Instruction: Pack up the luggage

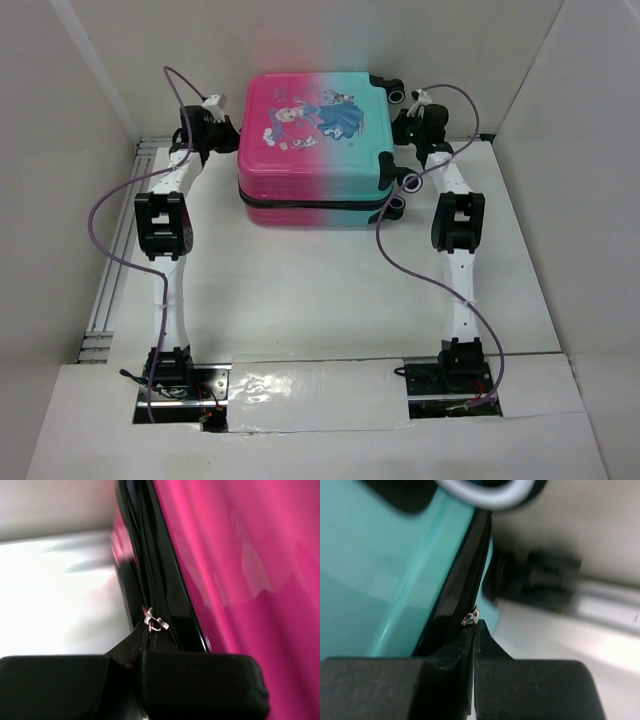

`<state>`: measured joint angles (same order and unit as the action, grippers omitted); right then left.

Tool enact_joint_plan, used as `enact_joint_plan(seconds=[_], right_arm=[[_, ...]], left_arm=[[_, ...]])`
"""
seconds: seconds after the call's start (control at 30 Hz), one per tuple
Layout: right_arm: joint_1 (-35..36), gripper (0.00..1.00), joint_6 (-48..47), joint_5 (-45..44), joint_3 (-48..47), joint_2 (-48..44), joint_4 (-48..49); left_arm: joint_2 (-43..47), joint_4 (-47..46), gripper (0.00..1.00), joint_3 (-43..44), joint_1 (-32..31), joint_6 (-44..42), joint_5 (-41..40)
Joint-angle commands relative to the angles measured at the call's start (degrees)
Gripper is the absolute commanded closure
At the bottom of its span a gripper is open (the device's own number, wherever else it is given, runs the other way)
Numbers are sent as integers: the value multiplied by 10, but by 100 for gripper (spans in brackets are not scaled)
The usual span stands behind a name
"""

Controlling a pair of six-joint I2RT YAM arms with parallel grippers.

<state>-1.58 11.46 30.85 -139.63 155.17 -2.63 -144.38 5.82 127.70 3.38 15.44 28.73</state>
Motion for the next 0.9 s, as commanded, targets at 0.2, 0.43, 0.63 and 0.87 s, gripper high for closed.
enact_joint_plan(seconds=[0.2,0.43,0.63,0.87], right_arm=[[1,100,-40,-246,-72,105,183],[6,100,-29,-258,-72,123,249],[37,100,-44,-277,-72,129,279],[13,0,31,-307,-39,45,165]], left_arm=[[-98,-322,100,121,18,-102,-159],[-110,-425,97,103,8,-126,-164],[-143,-466,79,145,-28,-147,-179],[-19,-466,93,-30,-28,-117,-123]])
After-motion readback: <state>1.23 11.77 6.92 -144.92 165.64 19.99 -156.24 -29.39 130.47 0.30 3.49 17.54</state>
